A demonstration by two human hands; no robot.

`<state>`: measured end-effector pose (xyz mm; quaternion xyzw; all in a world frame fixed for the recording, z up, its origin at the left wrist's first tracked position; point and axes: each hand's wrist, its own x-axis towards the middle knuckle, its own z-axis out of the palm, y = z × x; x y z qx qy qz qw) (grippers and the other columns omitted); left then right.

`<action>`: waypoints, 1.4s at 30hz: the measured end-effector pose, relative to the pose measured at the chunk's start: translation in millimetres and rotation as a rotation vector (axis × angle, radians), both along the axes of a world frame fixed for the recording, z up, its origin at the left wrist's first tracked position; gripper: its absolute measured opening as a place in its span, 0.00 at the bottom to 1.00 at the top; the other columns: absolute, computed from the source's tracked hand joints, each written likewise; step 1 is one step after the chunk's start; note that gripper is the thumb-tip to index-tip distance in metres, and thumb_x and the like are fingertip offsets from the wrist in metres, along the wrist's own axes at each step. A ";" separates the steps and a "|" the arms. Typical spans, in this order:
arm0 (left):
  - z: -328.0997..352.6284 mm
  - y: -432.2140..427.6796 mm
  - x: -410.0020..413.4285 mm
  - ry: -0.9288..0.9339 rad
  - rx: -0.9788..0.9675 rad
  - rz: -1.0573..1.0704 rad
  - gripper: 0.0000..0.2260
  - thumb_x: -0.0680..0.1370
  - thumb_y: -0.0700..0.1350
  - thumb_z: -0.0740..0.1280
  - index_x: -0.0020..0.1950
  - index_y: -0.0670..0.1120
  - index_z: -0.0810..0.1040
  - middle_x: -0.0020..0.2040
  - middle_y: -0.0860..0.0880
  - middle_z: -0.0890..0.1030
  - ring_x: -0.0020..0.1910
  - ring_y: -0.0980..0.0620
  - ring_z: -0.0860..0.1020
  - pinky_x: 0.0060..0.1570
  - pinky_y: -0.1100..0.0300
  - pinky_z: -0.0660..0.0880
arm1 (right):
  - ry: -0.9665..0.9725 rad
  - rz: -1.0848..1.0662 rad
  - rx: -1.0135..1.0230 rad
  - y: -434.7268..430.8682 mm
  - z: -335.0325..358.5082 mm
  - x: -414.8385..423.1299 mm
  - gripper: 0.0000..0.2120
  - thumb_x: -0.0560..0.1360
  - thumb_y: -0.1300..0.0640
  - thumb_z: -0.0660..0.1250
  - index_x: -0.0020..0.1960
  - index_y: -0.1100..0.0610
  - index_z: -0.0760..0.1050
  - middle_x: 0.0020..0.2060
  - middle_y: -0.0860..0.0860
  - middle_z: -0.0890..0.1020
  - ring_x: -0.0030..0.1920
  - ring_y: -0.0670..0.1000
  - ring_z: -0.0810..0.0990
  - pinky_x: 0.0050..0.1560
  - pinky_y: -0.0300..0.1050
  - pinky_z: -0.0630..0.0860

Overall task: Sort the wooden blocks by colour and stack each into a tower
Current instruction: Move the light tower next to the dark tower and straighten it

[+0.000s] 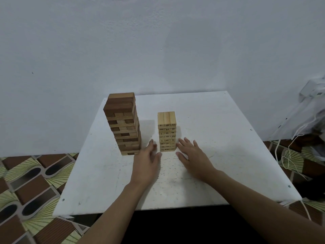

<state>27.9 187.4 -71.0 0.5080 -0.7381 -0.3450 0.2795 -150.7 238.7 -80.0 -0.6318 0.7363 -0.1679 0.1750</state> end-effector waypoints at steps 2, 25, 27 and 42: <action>1.2 0.9 -3.6 0.024 -0.030 0.005 0.22 0.83 0.42 0.67 0.77 0.43 0.70 0.64 0.54 0.80 0.58 0.59 0.80 0.52 0.80 0.69 | 0.005 0.001 -0.006 -1.4 -0.3 -0.1 0.22 0.86 0.51 0.53 0.79 0.52 0.60 0.80 0.48 0.57 0.80 0.50 0.51 0.78 0.49 0.41; -18.7 -2.5 -16.1 0.175 -0.160 0.012 0.15 0.81 0.36 0.68 0.65 0.49 0.82 0.55 0.57 0.84 0.51 0.69 0.79 0.52 0.77 0.72 | 0.103 -0.042 -0.064 -8.9 -9.4 9.9 0.22 0.86 0.49 0.51 0.78 0.52 0.64 0.78 0.53 0.62 0.80 0.54 0.53 0.79 0.54 0.42; -19.1 -2.6 -16.4 0.170 -0.160 0.015 0.15 0.81 0.36 0.68 0.65 0.49 0.82 0.55 0.58 0.84 0.51 0.71 0.78 0.51 0.79 0.70 | 0.125 -0.045 -0.058 -9.4 -9.9 11.4 0.22 0.86 0.49 0.49 0.78 0.52 0.64 0.78 0.53 0.62 0.80 0.54 0.53 0.79 0.55 0.42; -22.9 -5.8 -16.0 0.112 -0.160 0.001 0.14 0.81 0.38 0.68 0.63 0.52 0.83 0.55 0.56 0.85 0.51 0.61 0.80 0.50 0.77 0.71 | 0.126 -0.070 -0.065 -10.6 -9.8 16.9 0.22 0.86 0.49 0.50 0.78 0.52 0.64 0.78 0.53 0.64 0.80 0.56 0.55 0.79 0.57 0.44</action>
